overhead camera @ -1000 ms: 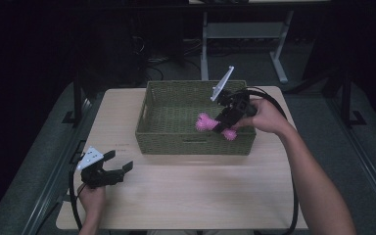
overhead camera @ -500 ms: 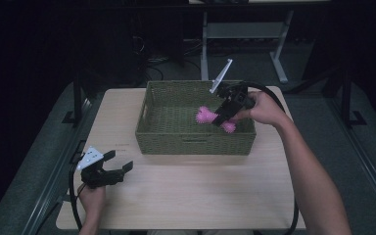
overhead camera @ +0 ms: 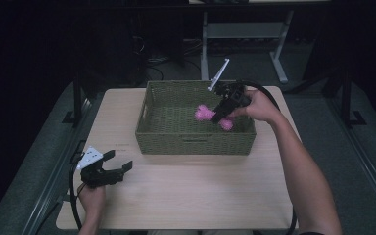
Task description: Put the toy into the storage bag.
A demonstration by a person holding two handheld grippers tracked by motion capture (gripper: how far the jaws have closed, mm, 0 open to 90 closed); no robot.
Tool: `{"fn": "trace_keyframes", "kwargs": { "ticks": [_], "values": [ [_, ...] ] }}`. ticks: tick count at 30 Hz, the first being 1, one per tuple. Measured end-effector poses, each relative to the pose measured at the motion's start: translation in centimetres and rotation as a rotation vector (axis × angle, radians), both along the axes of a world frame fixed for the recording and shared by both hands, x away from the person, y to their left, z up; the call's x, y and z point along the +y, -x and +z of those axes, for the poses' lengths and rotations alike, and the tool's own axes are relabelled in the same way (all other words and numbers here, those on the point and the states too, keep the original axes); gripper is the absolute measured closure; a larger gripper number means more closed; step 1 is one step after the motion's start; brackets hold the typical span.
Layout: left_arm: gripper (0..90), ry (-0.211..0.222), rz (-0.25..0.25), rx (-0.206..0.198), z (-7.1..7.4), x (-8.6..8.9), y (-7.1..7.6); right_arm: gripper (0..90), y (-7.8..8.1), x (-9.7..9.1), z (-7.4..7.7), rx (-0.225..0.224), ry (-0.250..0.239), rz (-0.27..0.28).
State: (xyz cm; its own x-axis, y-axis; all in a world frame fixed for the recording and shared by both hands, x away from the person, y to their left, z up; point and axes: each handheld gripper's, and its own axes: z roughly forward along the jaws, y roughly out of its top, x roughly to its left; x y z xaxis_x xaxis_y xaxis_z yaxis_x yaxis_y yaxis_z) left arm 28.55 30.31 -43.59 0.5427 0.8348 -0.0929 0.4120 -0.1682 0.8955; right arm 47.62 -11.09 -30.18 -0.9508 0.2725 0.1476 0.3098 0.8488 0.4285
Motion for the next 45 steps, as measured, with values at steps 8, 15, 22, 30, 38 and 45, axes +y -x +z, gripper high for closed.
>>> {"fn": "trace_keyframes", "kwargs": {
  "ticks": [8,15,22,30,38,45],
  "values": [
    [13.6,-0.001,-0.002,0.0,0.0,0.0,0.0,58.1,-1.0,-0.2,-0.9,0.009,0.0,-0.022],
    [13.6,-0.001,-0.001,0.0,0.0,0.0,0.0,58.0,-1.6,0.2,-2.0,0.024,0.019,-0.028],
    [13.6,-0.001,-0.001,-0.002,0.0,0.1,0.0,58.0,-1.8,0.7,-2.8,0.037,0.031,-0.02],
    [13.6,-0.001,-0.001,-0.001,0.0,0.0,0.0,58.0,-2.0,0.8,-3.1,0.046,0.032,-0.026],
    [13.6,-0.001,-0.001,-0.002,0.0,0.0,0.0,58.0,-2.2,0.4,-3.8,0.061,0.023,-0.043],
    [13.6,-0.001,-0.001,-0.001,0.0,0.0,0.0,58.0,-2.3,0.0,-4.5,0.07,0.028,-0.051]
  ]
}}
